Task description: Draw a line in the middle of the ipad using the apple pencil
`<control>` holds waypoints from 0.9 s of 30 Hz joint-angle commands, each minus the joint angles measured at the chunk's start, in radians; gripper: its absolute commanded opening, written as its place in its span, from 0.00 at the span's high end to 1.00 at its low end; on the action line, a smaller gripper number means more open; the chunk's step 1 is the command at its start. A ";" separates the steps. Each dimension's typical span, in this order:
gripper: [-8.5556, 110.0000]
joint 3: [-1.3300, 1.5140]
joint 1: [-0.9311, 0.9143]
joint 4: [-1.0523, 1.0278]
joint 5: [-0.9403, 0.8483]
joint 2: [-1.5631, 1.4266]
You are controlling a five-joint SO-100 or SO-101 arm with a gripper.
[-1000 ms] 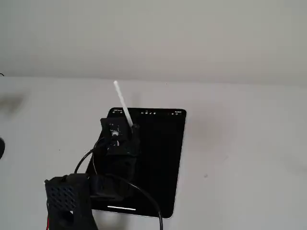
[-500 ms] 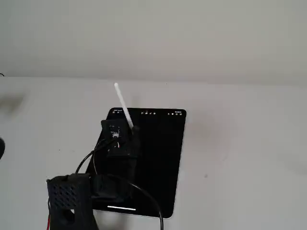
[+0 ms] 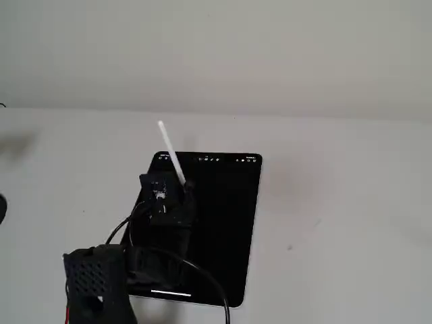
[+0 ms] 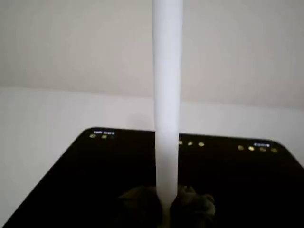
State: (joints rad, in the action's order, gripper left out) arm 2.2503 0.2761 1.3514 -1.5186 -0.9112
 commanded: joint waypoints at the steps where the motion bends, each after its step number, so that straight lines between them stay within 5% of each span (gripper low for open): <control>1: 0.93 0.064 0.015 0.026 0.002 -0.057; 27: 0.93 0.468 0.006 0.222 0.048 -0.210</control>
State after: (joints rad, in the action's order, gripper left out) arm 2.6707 0.2761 1.5401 -1.4972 -1.0661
